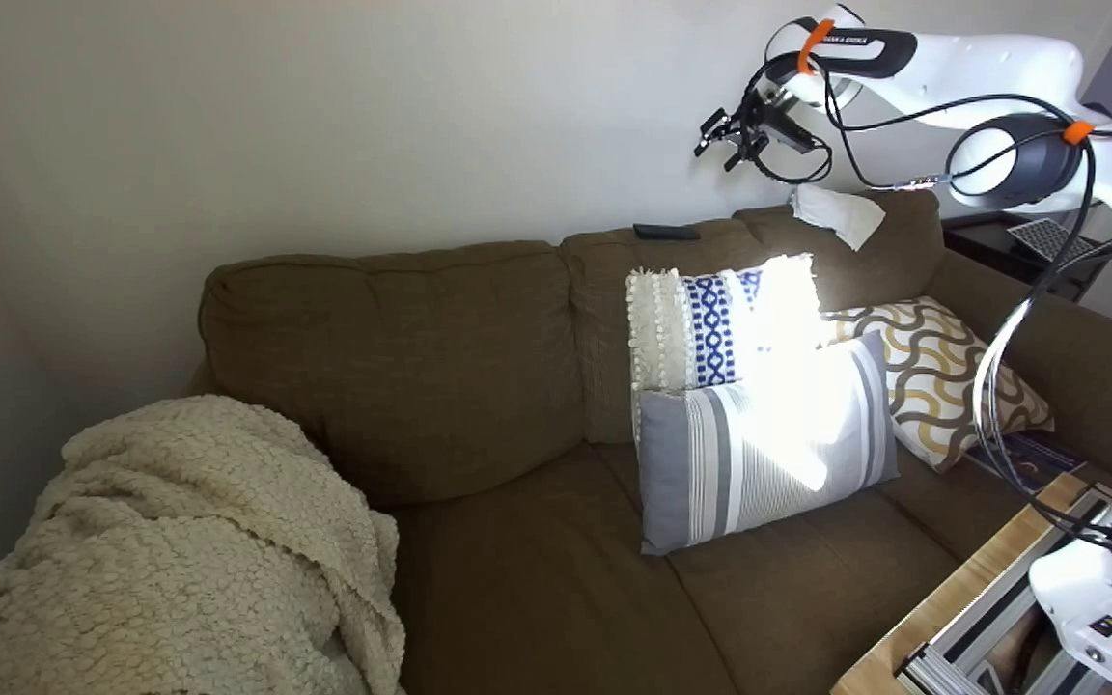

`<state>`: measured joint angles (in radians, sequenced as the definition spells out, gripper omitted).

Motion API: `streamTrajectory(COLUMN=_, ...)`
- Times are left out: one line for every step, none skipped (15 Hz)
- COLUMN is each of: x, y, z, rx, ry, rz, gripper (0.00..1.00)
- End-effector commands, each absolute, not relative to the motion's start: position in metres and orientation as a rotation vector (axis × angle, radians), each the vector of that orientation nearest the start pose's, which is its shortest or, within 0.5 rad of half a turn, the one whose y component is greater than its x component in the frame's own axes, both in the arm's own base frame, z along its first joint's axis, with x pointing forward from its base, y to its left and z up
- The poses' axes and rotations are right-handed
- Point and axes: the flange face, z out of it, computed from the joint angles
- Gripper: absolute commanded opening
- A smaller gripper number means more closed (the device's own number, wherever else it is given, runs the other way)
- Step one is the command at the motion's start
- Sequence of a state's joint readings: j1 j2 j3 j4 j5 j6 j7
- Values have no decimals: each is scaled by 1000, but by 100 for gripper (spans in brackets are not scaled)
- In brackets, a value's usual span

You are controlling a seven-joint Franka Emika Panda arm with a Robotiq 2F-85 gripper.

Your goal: Pick up the remote on top of the blue and white pillow and put it on top of the sofa back support top

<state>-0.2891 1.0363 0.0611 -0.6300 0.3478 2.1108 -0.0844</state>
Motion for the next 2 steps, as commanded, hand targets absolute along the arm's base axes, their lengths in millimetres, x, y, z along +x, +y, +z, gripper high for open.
streamTrajectory(x=805, y=-201, z=414, rx=-2721, ry=409, rz=-704, gripper=100)
streamTrajectory(x=805, y=-201, z=414, rx=-2721, ry=409, rz=-704, gripper=100)
